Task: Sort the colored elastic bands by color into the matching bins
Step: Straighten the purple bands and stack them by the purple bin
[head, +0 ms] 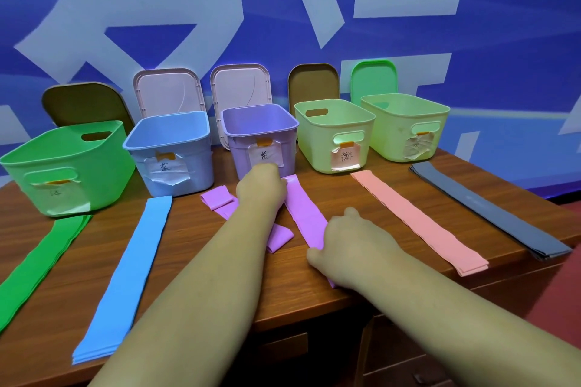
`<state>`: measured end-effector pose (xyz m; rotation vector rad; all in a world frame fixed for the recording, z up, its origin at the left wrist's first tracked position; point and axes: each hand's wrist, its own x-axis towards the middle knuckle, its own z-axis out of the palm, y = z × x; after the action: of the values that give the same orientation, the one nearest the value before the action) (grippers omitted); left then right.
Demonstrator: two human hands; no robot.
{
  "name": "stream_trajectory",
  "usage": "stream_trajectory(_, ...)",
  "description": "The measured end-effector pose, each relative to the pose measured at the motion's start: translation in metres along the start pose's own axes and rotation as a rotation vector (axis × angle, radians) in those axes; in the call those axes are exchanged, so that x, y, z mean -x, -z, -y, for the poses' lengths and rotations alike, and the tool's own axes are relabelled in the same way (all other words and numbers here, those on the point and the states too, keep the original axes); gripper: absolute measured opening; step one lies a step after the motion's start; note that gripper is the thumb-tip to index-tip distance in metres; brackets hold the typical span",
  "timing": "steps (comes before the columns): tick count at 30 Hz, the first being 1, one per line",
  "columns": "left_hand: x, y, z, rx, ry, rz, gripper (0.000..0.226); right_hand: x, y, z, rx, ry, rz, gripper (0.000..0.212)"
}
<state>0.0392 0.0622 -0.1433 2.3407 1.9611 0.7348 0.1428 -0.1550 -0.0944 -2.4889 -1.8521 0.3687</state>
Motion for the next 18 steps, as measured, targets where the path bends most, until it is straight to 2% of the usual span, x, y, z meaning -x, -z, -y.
stream_trajectory(13, 0.008, 0.011, 0.004, 0.105, 0.027, -0.041, 0.02, -0.003, -0.004, 0.0, 0.001, -0.016, -0.024, 0.063)
stream_trajectory(18, 0.01, 0.038, 0.005, 0.172, 0.014, -0.129, 0.022, -0.013, 0.004, 0.0, 0.031, -0.011, 0.044, 0.082)
